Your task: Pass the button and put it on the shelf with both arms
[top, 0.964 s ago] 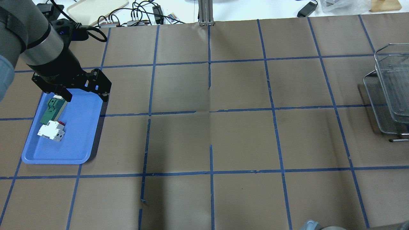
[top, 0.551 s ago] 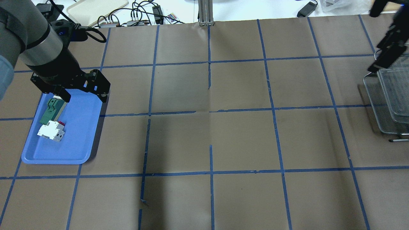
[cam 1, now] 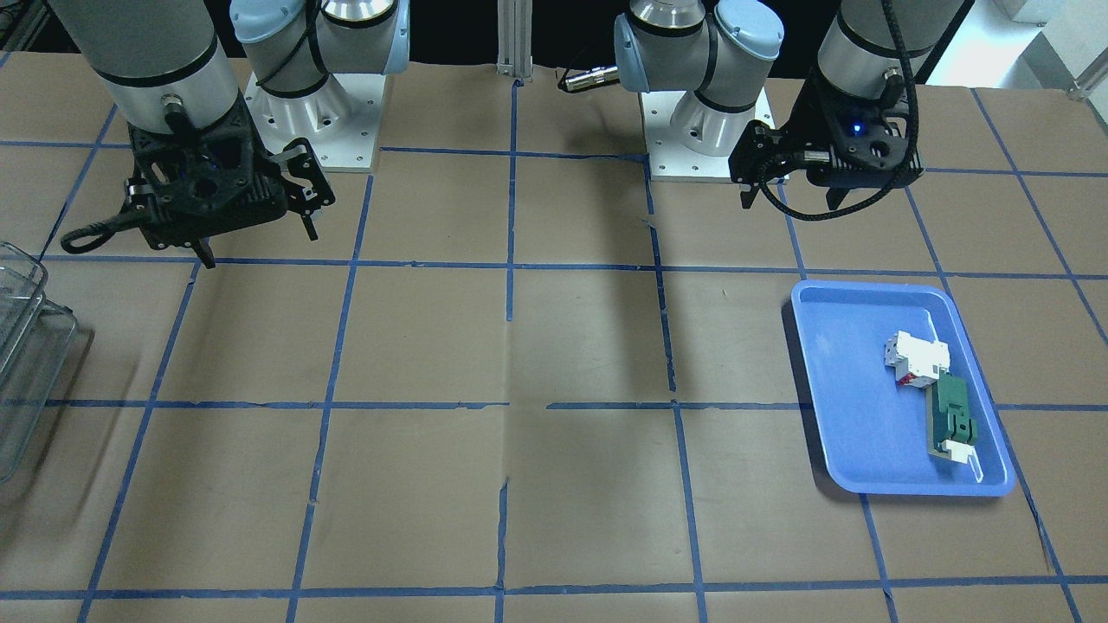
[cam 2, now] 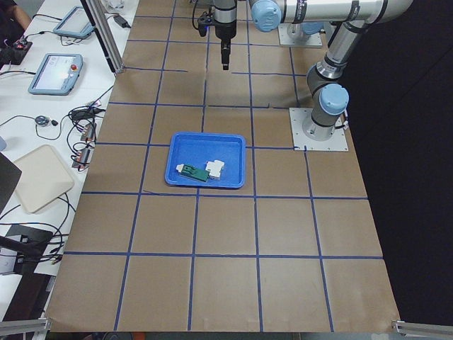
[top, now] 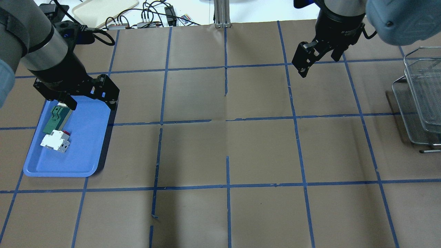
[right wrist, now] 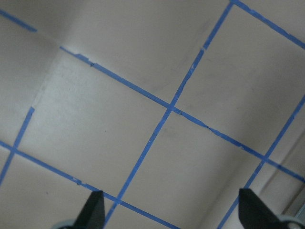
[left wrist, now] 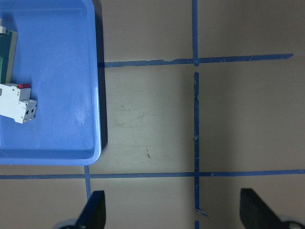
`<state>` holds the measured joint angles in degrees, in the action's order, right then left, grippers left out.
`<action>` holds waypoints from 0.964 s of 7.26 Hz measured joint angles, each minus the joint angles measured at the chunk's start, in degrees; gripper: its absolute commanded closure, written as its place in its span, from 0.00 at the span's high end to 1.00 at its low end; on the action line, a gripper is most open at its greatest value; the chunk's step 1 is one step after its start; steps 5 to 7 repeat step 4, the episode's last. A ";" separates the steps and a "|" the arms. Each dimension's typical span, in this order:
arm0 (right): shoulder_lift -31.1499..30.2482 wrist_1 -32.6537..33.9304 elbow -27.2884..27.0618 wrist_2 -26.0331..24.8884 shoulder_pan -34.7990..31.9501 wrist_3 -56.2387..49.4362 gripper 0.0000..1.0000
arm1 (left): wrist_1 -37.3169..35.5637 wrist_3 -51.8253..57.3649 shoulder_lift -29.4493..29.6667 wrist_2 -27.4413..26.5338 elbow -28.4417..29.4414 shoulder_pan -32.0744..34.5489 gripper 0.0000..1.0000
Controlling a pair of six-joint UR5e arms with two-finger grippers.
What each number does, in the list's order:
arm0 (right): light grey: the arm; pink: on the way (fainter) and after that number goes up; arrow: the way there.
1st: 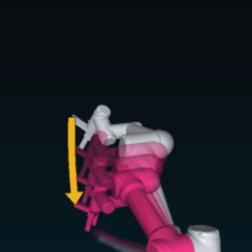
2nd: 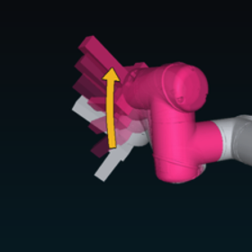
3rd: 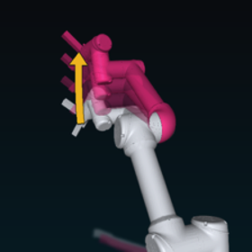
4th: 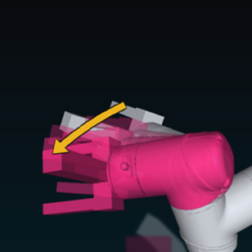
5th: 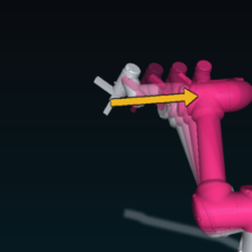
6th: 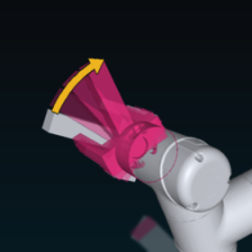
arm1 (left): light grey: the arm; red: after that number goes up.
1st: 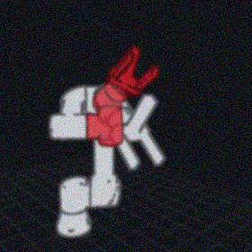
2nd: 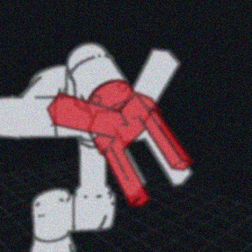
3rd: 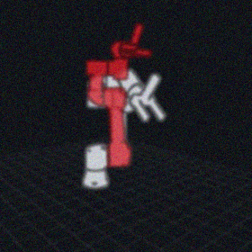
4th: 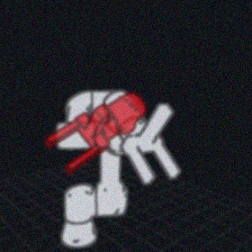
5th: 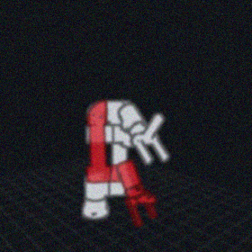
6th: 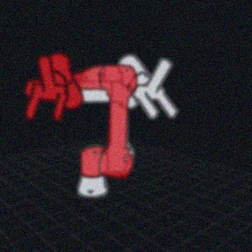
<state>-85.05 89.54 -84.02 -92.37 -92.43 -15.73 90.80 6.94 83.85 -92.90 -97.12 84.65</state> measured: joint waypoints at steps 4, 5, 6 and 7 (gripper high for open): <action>-0.63 -1.20 0.56 -0.36 1.60 9.35 1.00 | -0.29 -0.26 -0.06 -0.12 -0.01 0.18 1.00; -0.63 -1.20 0.56 -0.36 1.60 9.35 1.00 | -0.29 -0.26 -0.06 -0.12 -0.01 0.18 1.00; -0.63 -1.20 0.56 -0.36 1.60 9.35 1.00 | -0.29 -0.26 -0.06 -0.12 -0.01 0.18 1.00; -0.63 -1.20 0.56 -0.36 1.60 9.35 1.00 | -0.29 -0.26 -0.06 -0.12 -0.01 0.18 1.00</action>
